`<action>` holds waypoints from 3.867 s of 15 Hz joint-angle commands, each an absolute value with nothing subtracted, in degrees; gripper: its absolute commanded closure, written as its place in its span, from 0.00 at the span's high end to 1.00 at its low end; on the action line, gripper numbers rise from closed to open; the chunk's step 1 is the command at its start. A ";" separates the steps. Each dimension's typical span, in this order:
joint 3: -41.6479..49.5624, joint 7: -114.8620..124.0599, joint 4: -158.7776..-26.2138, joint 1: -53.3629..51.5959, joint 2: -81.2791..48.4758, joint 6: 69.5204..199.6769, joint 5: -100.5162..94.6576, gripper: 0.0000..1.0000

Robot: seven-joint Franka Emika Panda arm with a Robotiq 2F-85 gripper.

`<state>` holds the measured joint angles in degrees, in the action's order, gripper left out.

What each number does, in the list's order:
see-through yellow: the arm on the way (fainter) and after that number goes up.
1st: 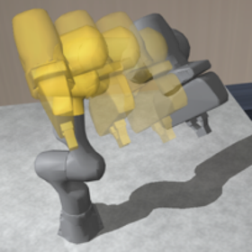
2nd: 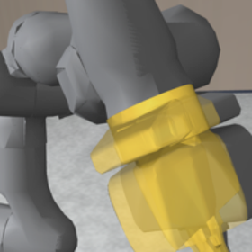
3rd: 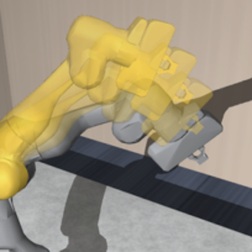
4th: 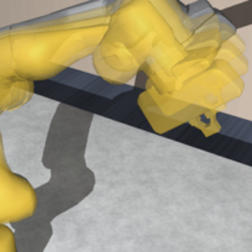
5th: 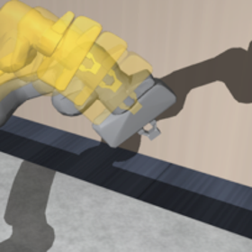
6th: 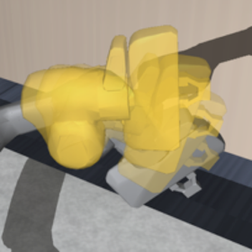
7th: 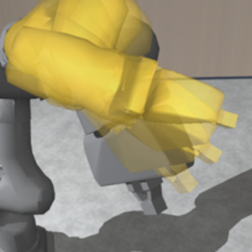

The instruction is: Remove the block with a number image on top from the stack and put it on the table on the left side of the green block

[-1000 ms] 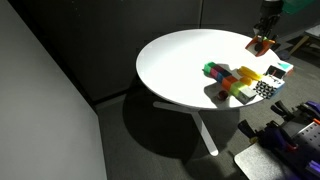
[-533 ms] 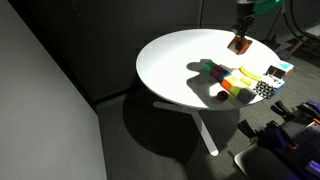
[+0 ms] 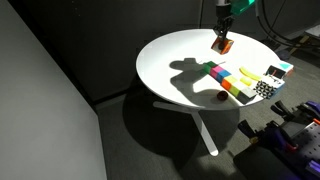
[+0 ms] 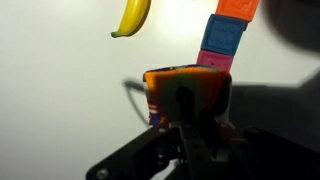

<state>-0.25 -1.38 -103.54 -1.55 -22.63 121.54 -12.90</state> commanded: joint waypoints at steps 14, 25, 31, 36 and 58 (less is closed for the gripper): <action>-1.39 -8.39 -96.24 -8.01 -30.88 120.13 -22.86 0.02; -1.67 -7.10 -97.47 -7.91 -30.26 120.63 -22.38 0.03; -2.26 -7.38 -97.53 -8.99 -31.04 120.68 -22.74 0.03; -2.79 -7.71 -97.63 -10.03 -32.16 121.38 -23.03 0.04; -2.19 -7.08 -98.60 -13.59 -35.92 125.98 -29.40 0.65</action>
